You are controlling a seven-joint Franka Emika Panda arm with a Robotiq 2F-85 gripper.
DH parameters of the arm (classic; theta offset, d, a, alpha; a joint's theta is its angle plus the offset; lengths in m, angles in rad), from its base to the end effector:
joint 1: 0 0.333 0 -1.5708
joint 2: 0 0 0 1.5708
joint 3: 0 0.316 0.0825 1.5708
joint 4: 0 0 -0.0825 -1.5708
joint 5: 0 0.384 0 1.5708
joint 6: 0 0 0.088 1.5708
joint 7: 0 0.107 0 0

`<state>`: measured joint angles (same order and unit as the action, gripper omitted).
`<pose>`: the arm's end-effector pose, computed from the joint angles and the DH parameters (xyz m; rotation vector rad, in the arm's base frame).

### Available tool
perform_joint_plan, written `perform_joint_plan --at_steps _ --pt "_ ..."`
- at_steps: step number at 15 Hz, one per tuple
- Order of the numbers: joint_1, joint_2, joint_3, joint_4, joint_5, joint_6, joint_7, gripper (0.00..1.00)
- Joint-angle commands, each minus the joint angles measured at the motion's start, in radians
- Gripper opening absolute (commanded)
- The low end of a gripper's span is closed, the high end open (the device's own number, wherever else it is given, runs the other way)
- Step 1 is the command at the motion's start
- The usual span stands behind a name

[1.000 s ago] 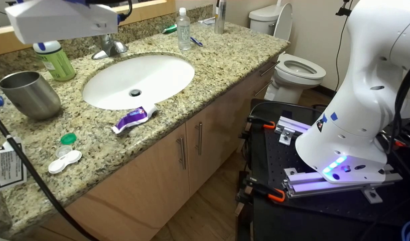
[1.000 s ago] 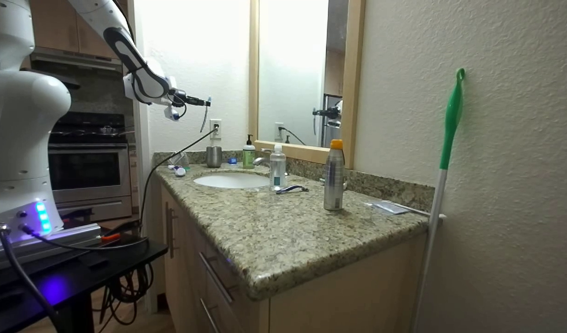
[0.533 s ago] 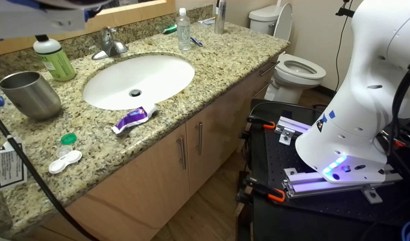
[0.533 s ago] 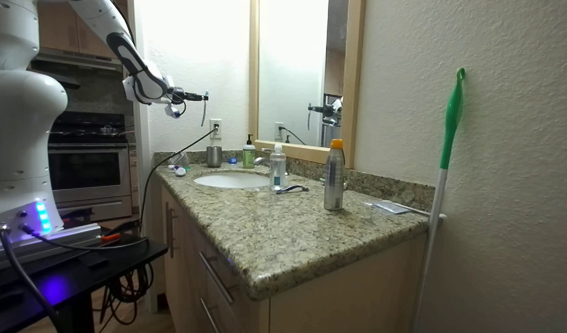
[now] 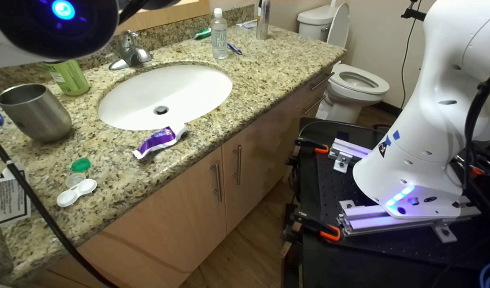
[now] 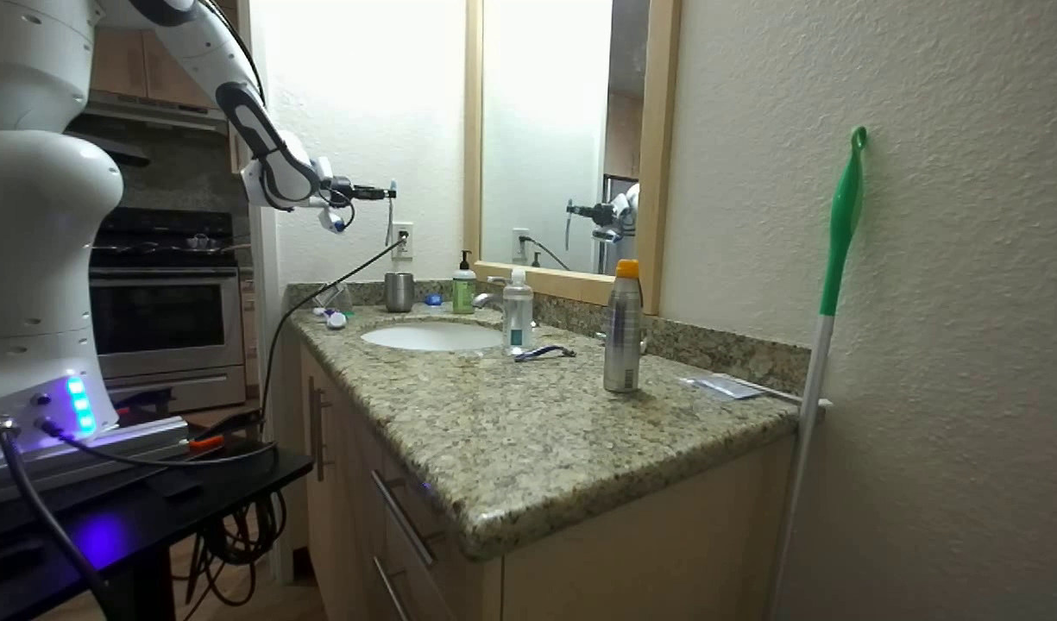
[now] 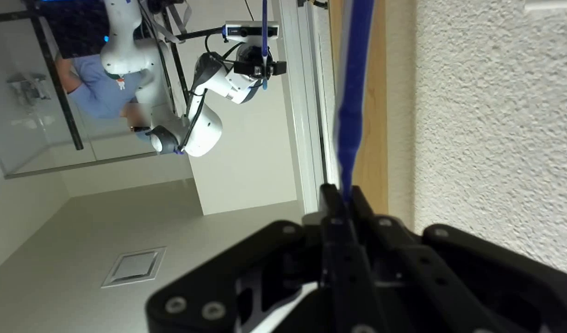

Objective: Pick the toothbrush on the counter and put it in the cup

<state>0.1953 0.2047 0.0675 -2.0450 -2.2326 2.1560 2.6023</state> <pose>0.6020 0.1272 0.3848 1.9372 -0.5901 2.0866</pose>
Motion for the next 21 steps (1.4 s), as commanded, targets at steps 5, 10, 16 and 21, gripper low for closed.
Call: perform_joint_plan --at_steps 5,10,16,21 --pt "-0.049 0.043 0.05 0.004 0.038 -0.003 -0.01 0.01" --pt "-0.051 0.05 0.055 0.006 0.038 -0.004 -0.007 0.01" --pt "-0.062 0.051 0.054 0.042 0.04 -0.052 -0.006 0.06" --pt "-0.082 0.059 0.044 0.066 0.028 -0.033 -0.02 0.01"
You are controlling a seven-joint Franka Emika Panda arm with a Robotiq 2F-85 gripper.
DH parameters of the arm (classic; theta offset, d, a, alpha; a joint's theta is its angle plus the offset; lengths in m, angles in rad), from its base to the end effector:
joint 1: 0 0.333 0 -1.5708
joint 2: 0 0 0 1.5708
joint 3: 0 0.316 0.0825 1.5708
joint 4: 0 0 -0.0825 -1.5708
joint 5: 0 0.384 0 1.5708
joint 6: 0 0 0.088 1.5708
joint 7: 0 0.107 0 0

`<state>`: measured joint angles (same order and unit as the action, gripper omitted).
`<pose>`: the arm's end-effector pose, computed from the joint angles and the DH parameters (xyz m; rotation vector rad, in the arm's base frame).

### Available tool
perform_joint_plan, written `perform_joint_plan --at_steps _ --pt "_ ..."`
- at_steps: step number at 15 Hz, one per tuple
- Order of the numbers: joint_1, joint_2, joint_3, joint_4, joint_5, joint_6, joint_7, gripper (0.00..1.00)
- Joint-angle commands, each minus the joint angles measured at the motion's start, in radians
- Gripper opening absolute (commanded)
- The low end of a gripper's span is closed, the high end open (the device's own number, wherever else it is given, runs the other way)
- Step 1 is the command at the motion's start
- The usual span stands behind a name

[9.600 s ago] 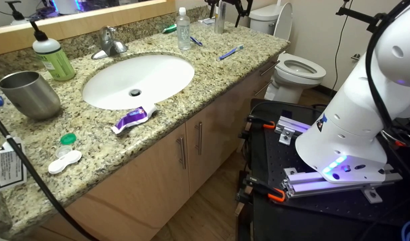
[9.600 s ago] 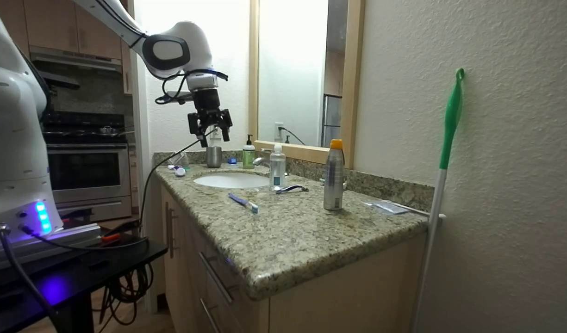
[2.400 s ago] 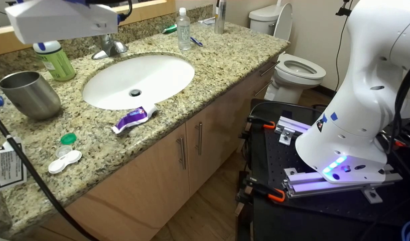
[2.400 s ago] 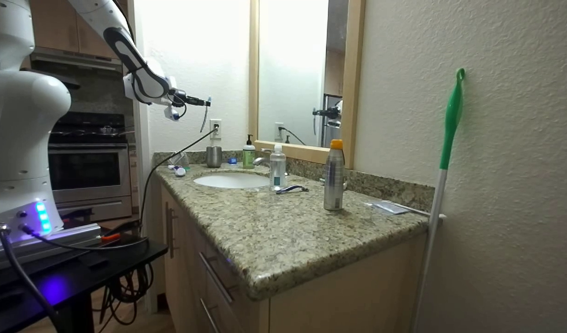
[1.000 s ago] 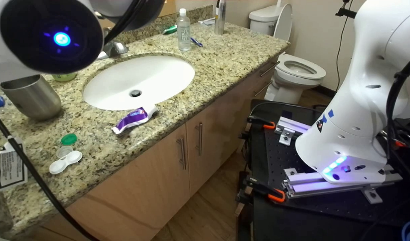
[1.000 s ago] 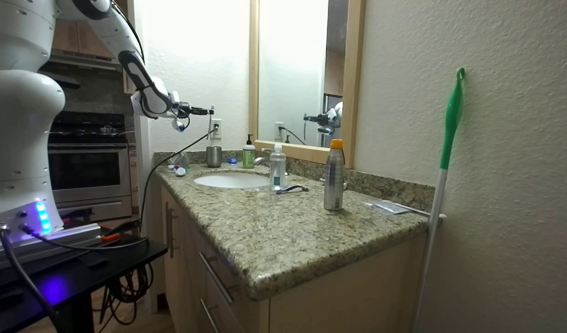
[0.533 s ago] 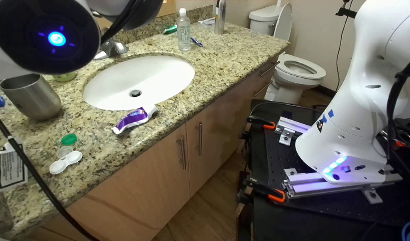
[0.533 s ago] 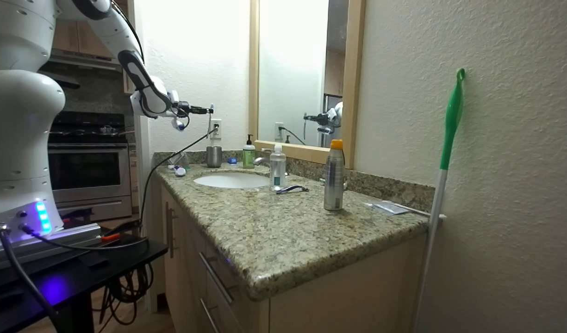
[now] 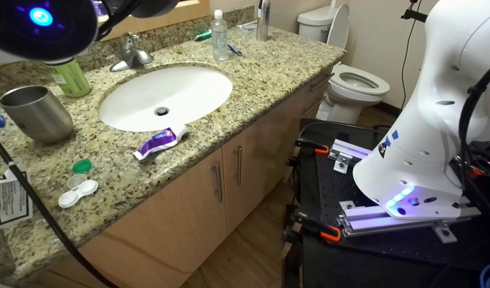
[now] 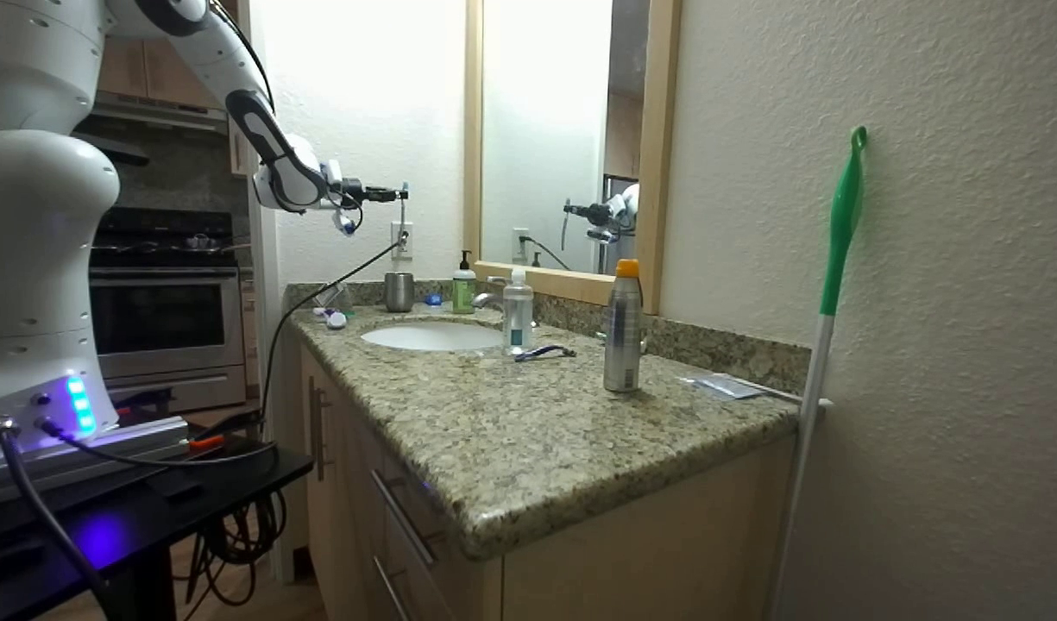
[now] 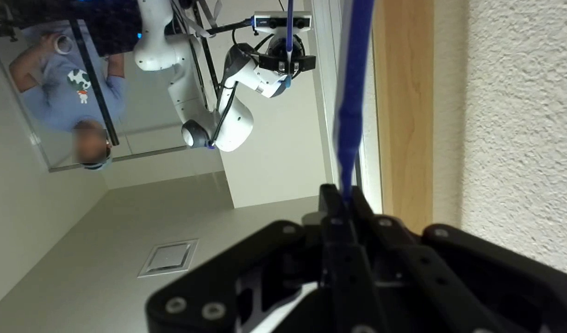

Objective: Pick the toothbrush on the counter and put it in the cup

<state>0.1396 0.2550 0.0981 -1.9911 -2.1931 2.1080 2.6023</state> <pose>0.6215 0.1081 0.3819 1.8680 -0.6925 2.0674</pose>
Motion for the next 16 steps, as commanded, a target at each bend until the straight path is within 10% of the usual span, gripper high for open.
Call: perform_joint_plan --at_steps 1,11,16 --pt "-0.034 0.023 0.007 0.029 -0.02 0.038 -0.033 0.01" --pt "-0.117 0.144 0.017 0.17 -0.055 0.334 -0.062 0.01" --pt "-0.103 0.126 0.016 0.133 -0.057 0.273 -0.046 0.06"
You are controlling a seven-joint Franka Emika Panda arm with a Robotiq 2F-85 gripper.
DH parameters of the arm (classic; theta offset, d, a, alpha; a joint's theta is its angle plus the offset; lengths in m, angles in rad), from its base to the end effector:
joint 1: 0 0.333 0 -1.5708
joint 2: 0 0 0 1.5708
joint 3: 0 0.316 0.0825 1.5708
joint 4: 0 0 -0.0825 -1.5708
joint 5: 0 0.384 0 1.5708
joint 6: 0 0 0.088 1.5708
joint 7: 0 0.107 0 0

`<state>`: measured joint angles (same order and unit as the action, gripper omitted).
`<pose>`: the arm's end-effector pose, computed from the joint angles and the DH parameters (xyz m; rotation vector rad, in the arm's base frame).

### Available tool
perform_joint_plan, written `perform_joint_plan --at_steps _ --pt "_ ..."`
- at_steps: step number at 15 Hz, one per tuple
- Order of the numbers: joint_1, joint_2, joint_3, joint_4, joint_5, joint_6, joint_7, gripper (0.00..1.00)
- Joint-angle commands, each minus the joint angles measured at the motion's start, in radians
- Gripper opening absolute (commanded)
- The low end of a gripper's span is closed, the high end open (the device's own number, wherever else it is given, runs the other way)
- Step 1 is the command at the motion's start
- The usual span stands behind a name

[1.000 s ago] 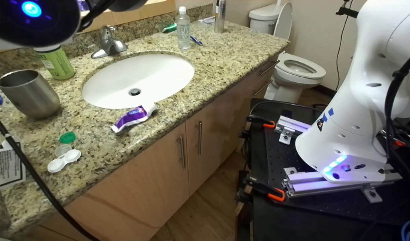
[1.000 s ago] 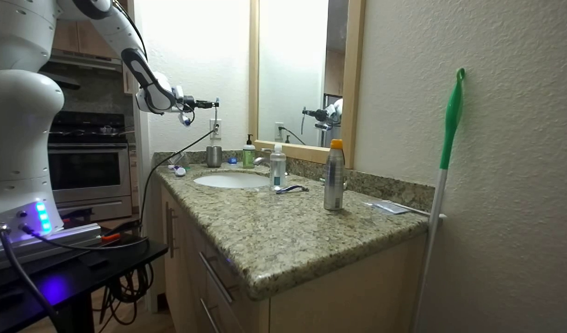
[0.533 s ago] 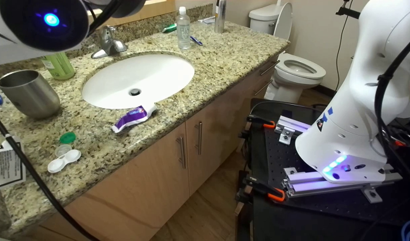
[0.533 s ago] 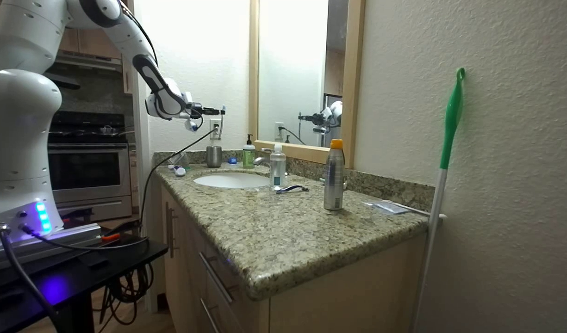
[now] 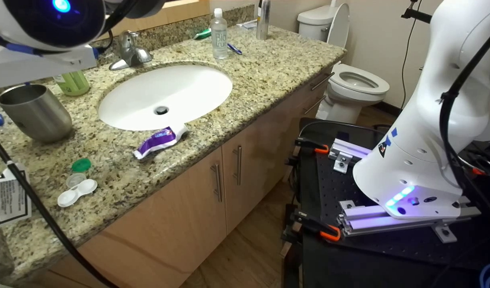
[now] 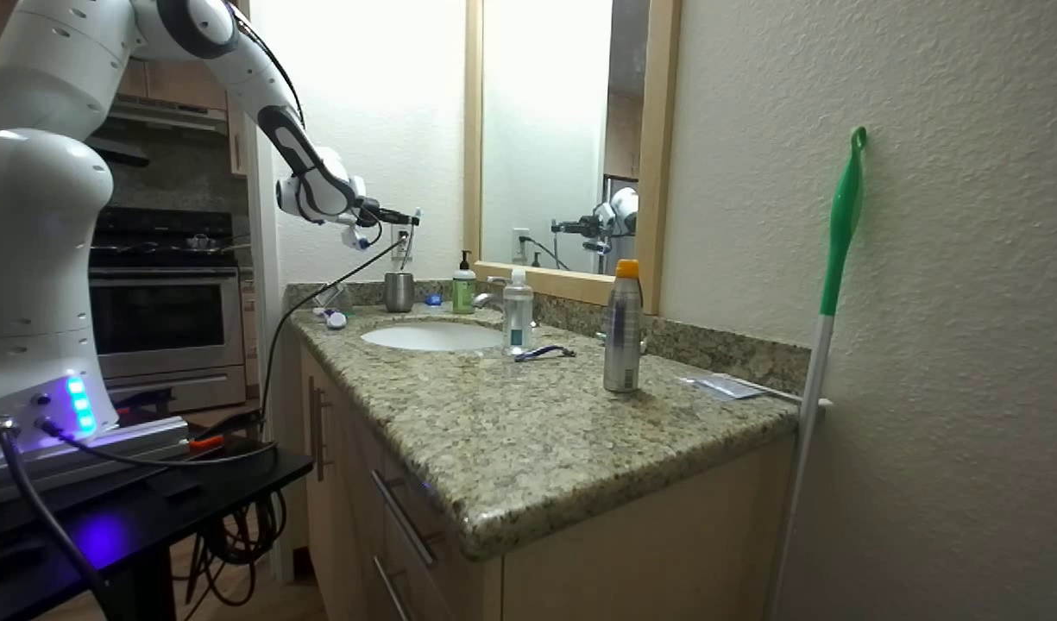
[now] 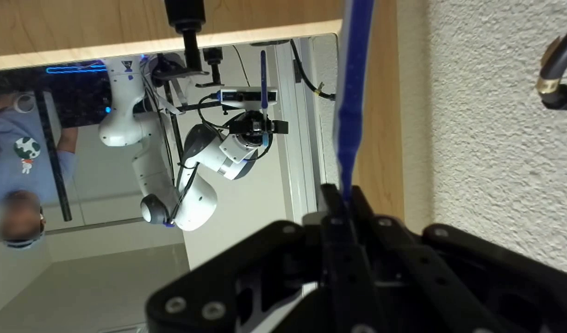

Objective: Pick the toothbrush on the counter and put it in the cup

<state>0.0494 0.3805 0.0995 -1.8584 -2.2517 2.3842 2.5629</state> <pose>0.6532 0.0854 0.3426 2.1405 -0.5875 1.9270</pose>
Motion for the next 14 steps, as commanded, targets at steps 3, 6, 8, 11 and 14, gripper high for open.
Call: perform_joint_plan --at_steps 3,6,8,11,14 --pt "-0.01 0.021 0.013 0.004 0.011 -0.001 -0.034 0.01" --pt "-0.005 0.036 0.015 -0.005 0.001 -0.011 -0.045 0.01" --pt "-0.004 0.055 0.016 -0.003 0.006 -0.013 -0.06 0.01" --pt "-0.011 0.056 0.02 -0.005 0.002 -0.006 -0.045 0.06" --pt "0.009 0.087 0.027 0.01 0.061 -0.041 -0.09 0.01"
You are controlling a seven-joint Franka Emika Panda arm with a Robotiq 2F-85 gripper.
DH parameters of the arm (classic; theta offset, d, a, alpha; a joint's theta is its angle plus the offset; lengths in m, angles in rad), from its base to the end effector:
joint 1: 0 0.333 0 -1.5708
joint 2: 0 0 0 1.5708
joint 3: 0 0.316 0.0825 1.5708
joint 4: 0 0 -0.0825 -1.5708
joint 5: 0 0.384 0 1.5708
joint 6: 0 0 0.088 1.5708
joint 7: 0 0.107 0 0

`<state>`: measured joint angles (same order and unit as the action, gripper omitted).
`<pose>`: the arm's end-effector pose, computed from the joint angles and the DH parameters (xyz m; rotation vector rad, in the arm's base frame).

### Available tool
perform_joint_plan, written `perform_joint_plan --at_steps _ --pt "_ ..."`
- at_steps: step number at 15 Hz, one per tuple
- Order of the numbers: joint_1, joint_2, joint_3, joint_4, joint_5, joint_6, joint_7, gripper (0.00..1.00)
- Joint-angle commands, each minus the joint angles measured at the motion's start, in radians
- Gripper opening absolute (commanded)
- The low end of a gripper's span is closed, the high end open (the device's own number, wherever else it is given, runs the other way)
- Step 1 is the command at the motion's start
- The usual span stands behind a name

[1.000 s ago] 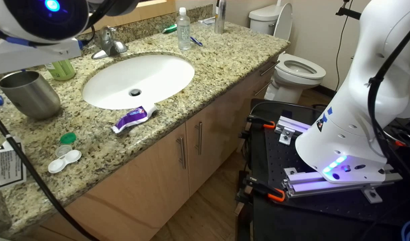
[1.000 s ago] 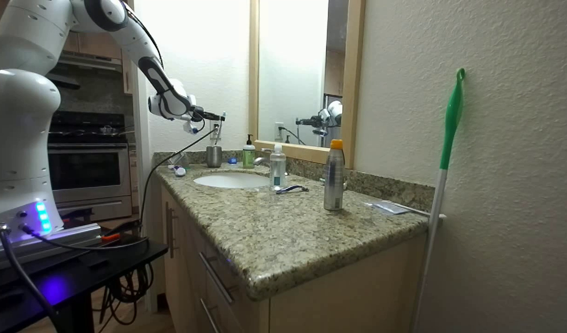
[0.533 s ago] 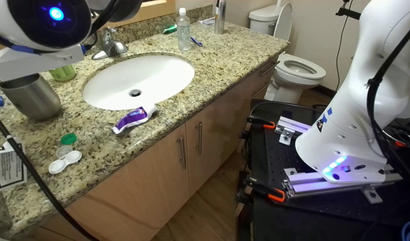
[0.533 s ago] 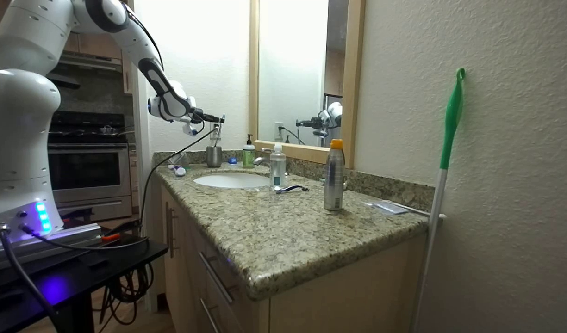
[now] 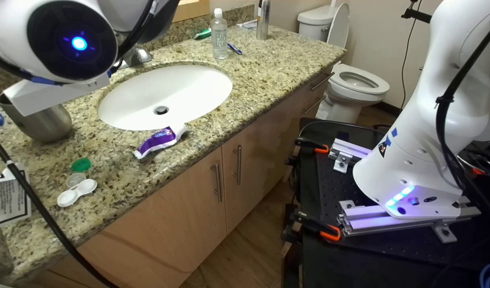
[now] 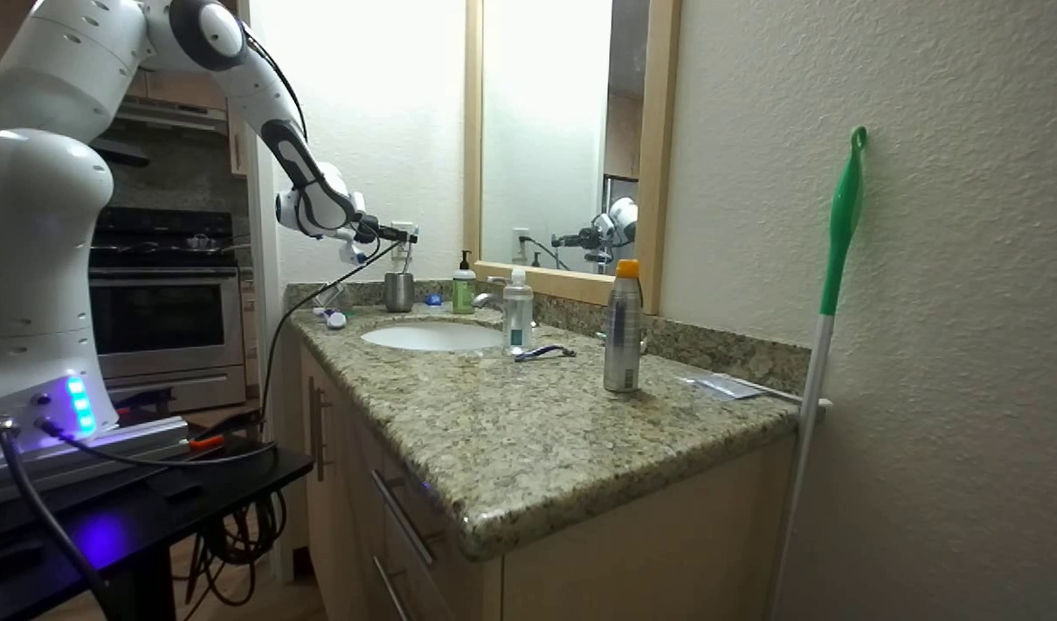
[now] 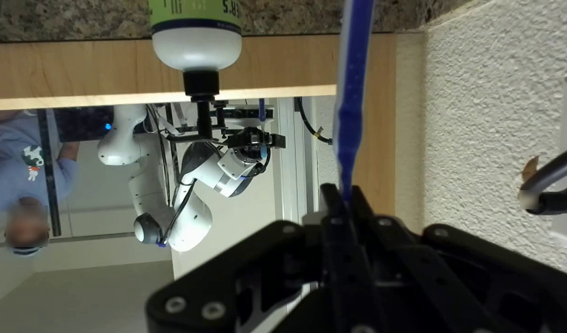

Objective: Pick the toothbrush on the counter and put it in the cup

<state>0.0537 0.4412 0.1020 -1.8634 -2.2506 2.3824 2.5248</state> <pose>0.6507 0.0894 0.3007 2.1906 -0.5222 1.8333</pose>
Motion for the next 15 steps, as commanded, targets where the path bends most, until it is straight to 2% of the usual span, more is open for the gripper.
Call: perform_joint_plan --at_steps 1,6,7,9,15 --pt "0.008 0.041 0.026 0.023 0.085 -0.041 -0.072 0.01" --pt "0.017 0.079 0.039 0.015 0.09 -0.07 -0.079 0.04" --pt "0.021 0.085 0.04 0.021 0.105 -0.083 -0.092 0.31" --pt "0.027 0.085 0.044 0.03 0.12 -0.11 -0.105 0.36" --pt "0.0 -0.01 0.046 0.024 0.166 -0.068 -0.118 0.79"
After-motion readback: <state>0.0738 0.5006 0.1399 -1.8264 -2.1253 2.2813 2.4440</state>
